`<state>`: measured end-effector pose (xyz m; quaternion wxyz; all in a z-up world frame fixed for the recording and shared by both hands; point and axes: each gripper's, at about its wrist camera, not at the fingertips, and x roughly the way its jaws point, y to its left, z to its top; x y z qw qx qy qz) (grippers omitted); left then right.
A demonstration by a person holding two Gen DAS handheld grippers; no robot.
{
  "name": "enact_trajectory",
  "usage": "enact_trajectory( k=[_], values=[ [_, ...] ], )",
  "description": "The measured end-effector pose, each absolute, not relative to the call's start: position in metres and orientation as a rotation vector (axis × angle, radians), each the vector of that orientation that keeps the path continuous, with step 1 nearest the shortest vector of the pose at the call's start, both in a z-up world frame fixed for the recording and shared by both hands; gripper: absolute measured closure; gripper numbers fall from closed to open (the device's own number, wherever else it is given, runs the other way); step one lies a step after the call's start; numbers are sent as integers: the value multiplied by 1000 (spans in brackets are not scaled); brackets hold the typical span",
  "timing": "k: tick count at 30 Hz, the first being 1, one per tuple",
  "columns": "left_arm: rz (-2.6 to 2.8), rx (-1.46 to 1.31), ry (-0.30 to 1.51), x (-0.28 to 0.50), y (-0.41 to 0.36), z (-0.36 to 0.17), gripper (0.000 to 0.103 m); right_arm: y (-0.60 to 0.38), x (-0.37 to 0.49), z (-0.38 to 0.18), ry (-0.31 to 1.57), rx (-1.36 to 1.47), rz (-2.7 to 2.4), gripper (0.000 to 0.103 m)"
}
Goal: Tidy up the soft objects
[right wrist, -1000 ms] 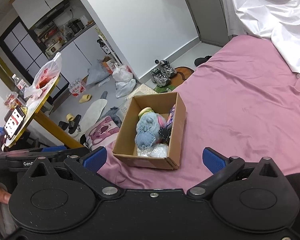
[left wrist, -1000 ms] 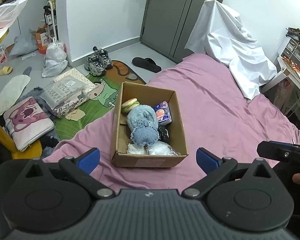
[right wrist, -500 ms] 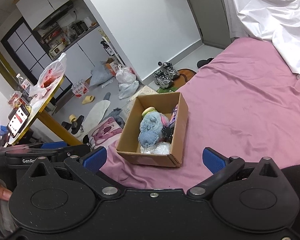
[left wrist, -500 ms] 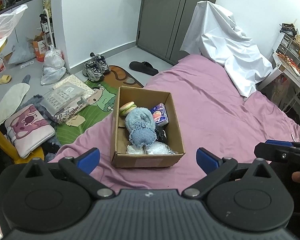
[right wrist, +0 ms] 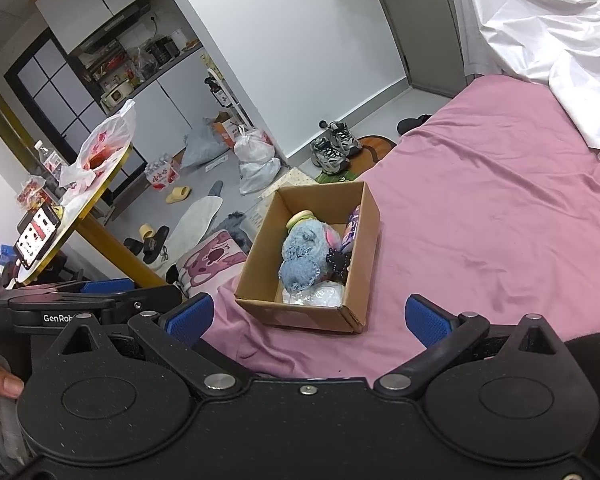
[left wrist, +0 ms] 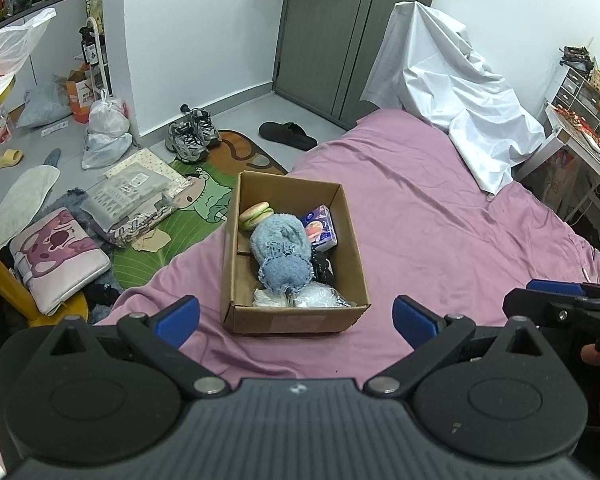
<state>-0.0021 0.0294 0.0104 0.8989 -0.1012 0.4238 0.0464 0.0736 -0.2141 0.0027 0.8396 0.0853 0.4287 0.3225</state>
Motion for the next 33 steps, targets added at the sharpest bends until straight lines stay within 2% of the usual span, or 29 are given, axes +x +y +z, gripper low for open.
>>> enact_trajectory(
  k=[33],
  values=[
    [92,-209,886,0,28,7,1,-210,74,-1,918,167,681,0]
  ],
)
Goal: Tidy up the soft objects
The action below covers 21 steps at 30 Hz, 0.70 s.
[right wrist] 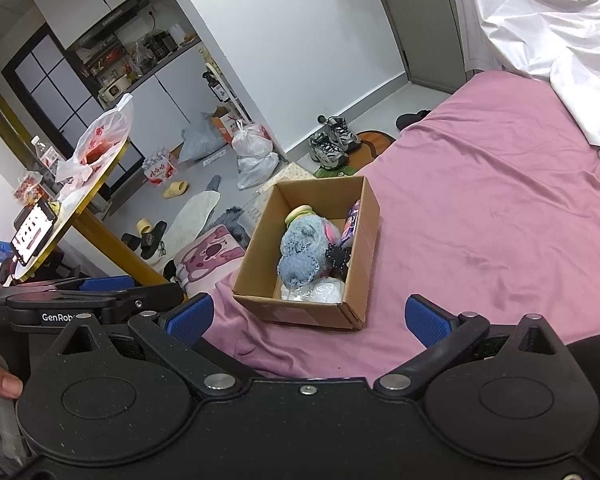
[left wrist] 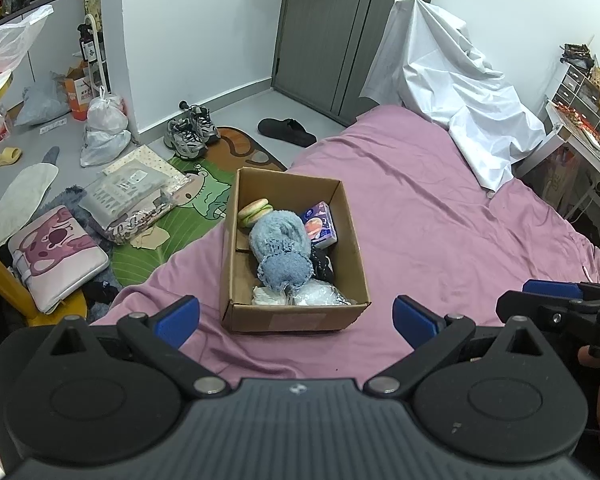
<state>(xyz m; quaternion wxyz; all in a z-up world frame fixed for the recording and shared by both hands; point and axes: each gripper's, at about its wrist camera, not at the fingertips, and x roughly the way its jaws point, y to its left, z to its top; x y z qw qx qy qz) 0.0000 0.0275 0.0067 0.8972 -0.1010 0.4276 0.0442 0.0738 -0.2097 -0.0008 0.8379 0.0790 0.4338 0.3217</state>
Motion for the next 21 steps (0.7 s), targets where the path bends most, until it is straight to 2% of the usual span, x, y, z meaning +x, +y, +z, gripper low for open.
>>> enact_trajectory(
  k=[21],
  values=[
    [81,-211,905,7,27,-2,1,-210,75,-2,926,191,682,0]
  ],
)
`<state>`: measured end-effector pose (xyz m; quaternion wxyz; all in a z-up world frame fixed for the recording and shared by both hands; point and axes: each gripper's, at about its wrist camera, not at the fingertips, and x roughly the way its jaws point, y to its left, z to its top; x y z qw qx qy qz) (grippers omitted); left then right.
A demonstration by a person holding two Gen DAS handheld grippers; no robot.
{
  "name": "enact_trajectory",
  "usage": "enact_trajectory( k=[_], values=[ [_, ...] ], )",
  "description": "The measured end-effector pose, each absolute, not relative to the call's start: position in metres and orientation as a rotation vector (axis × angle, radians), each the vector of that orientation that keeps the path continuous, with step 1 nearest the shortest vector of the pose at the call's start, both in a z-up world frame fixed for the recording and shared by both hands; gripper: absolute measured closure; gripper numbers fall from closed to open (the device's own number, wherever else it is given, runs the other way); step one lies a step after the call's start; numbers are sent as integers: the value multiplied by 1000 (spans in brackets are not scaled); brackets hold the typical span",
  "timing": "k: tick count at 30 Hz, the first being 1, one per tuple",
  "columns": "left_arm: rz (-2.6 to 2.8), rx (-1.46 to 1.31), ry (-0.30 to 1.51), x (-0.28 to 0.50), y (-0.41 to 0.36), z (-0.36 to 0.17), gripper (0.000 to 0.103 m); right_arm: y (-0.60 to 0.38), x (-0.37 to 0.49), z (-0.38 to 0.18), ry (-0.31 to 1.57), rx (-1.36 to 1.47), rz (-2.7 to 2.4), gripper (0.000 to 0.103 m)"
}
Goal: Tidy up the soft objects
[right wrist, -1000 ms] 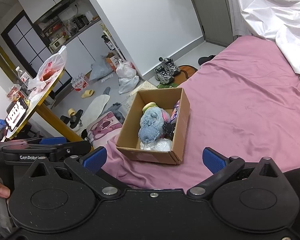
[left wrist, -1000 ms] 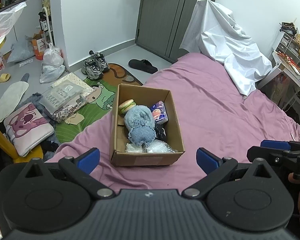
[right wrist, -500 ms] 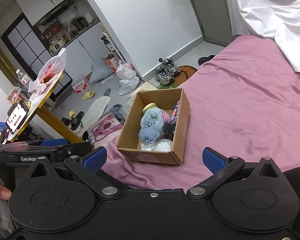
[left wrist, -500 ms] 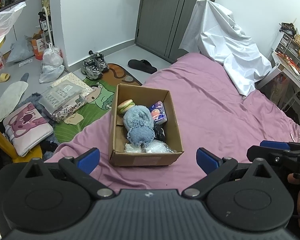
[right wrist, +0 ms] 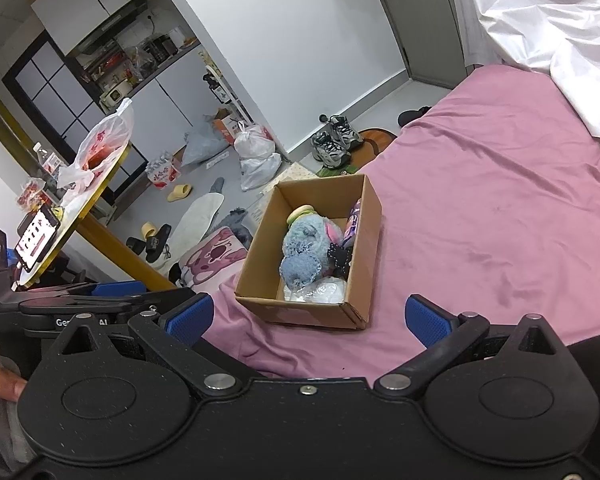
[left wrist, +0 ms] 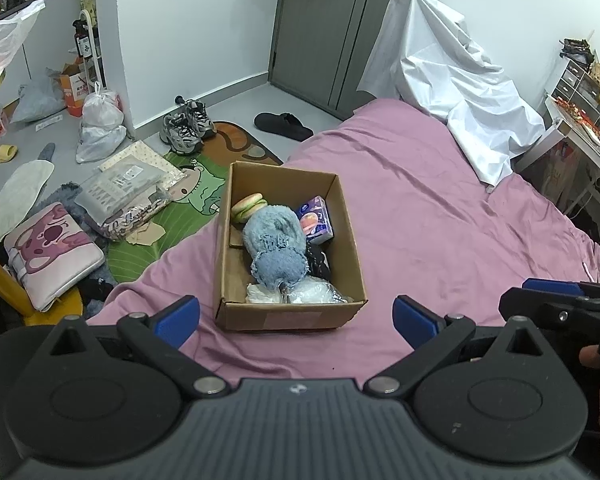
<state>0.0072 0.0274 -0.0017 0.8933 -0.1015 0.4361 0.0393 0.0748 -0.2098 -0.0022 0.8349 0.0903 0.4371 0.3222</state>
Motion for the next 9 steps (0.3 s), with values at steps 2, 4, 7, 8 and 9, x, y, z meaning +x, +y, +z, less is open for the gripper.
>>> enact_trajectory(
  k=[2,4,7,8,9],
  values=[
    [87,-215,900,9,28,-3,1,-210,75,-3,927,192,682,0],
    [88,-222,899,11,29,-5,1,-210,76,-3,931,192,680,0],
    [83,-229,906,16,30,-9,1,-210,78,-5,940,196,673,0],
    [80,-232,905,17,31,-9,1,-210,79,-6,944,199,669,0],
    [74,-234,906,18,32,-10,1,-209,80,-6,948,200,666,0]
  ],
)
